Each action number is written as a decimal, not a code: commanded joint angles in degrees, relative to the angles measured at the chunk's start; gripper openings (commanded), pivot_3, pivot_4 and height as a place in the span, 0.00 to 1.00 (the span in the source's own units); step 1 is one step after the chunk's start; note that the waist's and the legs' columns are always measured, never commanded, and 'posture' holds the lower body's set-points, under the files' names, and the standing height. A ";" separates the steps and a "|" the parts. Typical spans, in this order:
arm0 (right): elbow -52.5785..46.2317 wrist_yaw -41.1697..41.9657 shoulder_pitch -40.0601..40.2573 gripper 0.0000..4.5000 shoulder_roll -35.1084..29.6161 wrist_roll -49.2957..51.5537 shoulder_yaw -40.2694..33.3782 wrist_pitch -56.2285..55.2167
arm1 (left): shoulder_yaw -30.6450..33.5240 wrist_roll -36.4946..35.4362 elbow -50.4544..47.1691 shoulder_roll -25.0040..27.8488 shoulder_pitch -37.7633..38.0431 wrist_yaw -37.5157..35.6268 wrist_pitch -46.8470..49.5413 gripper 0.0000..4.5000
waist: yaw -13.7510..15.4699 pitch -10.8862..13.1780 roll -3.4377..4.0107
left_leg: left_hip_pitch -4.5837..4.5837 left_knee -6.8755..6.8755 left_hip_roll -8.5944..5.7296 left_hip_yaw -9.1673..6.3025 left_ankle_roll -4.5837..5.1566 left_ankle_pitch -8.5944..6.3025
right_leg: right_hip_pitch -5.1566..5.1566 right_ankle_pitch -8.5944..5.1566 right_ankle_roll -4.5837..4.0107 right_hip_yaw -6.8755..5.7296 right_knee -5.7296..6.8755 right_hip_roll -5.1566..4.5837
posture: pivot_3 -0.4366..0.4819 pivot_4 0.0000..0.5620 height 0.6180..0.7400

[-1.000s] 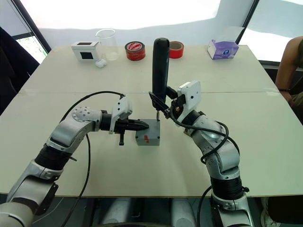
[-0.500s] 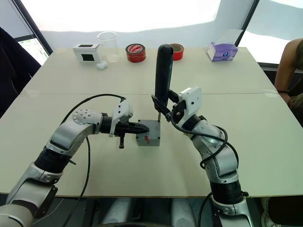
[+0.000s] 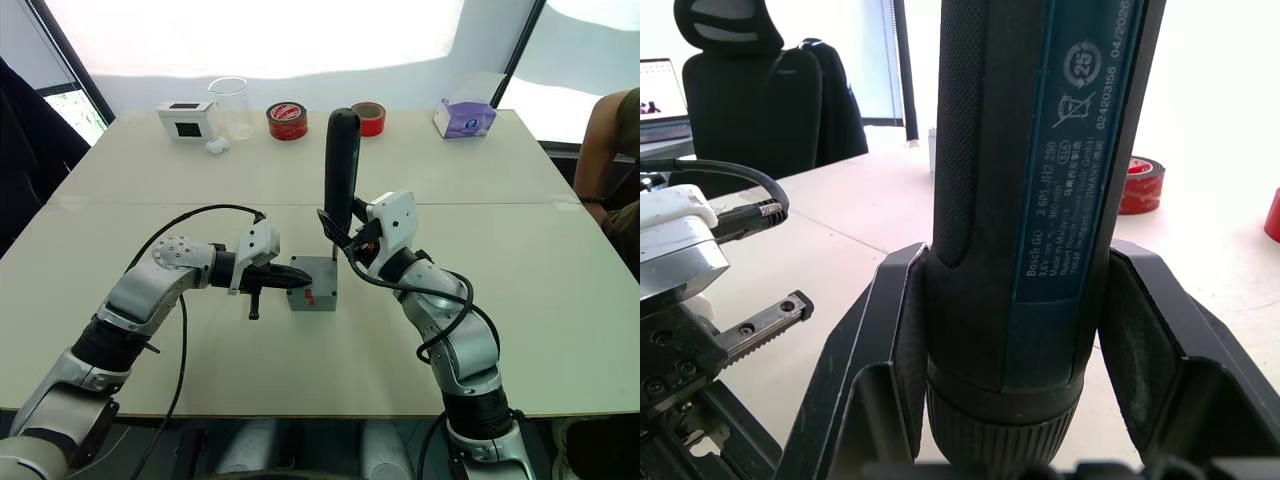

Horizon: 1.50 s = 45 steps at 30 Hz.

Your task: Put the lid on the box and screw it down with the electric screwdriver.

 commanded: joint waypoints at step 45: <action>19.16 -3.16 -30.10 0.40 -28.71 23.90 -35.14 64.02 | 10.08 -12.51 -3.98 -3.31 -7.35 5.43 16.52 0.00 | 1.30 0.49 0.12 | -1.23 -0.10 -0.07 -0.04 -0.07 0.03 | -1.15 -0.02 -0.07 -0.10 -0.10 -0.38 | 0.48 0.27 1.00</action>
